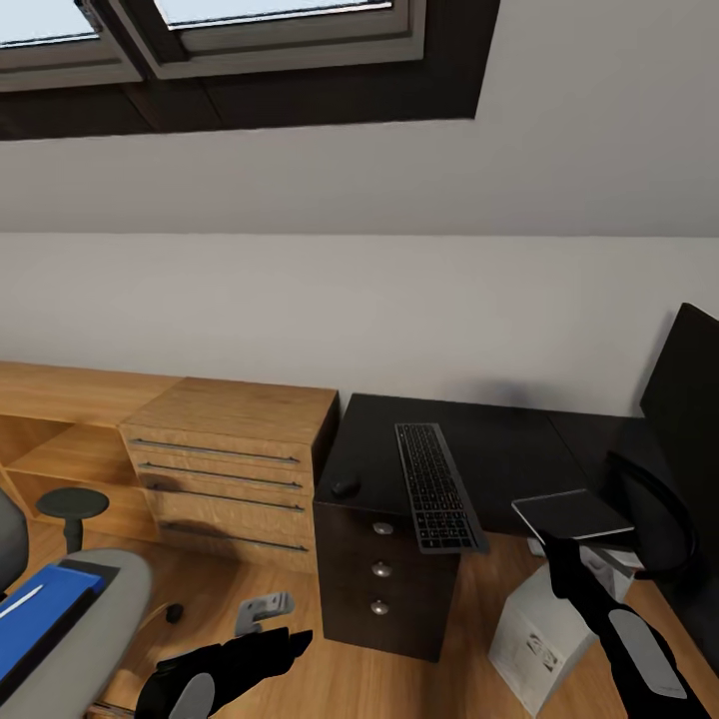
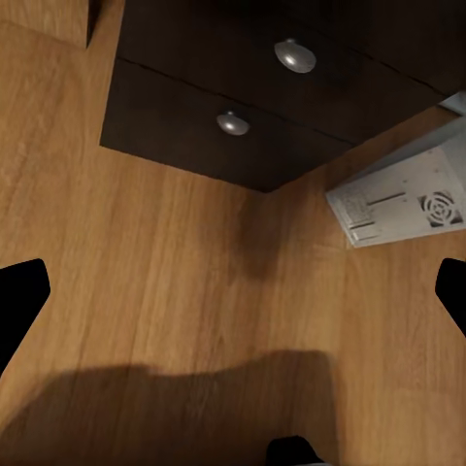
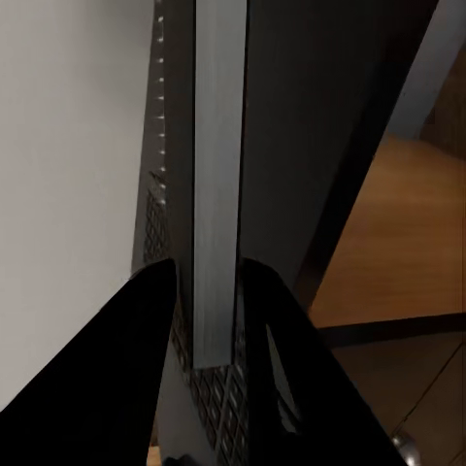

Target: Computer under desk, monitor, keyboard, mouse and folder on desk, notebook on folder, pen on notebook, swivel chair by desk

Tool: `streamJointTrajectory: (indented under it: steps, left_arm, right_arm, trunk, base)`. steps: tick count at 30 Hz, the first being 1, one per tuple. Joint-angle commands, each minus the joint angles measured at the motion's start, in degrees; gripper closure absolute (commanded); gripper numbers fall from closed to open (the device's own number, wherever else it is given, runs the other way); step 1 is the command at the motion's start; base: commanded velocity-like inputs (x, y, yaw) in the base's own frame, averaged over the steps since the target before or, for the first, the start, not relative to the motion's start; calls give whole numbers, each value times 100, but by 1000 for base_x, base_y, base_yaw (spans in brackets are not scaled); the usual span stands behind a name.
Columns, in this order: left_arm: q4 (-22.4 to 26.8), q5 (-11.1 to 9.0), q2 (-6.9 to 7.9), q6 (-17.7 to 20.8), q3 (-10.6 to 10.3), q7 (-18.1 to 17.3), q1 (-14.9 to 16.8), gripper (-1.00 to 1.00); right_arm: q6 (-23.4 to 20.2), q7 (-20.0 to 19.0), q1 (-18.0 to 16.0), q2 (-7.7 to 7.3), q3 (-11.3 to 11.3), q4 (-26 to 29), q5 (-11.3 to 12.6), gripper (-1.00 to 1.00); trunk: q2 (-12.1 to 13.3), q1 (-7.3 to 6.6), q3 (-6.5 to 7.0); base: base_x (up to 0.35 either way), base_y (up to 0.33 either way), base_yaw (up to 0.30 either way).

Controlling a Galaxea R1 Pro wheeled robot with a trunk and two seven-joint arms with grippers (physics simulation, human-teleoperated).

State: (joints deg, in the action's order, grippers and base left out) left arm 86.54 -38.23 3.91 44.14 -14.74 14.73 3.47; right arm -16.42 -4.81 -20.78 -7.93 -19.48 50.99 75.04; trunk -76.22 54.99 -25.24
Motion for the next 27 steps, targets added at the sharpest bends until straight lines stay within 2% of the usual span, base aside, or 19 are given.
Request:
streamJointTrajectory:
  steps: [1,17,23,27]
  left_arm:
    - [8,-61,5,9,-10,59,5,-100]
    - [12,-31,5,7,-13,65,5,-100]
    - [12,-27,5,7,-27,68,5,-100]
    - [12,-20,6,3,-108,70,5,-100]
  right_arm:
    - [-36,-15,-5,2,-17,-1,36,100]
    - [-62,-9,-5,2,-13,-1,38,100]
    - [-73,-11,-5,0,-12,-1,45,100]
    - [-159,-24,-5,-6,-12,5,46,100]
  trunk:
    - [-45,23,-25]
    - [-687,374,-312]
    - [-687,374,-312]
    - [-687,374,-312]
  base:
    - [0,0,0]
    - [0,0,0]
    - [0,0,0]
    - [0,0,0]
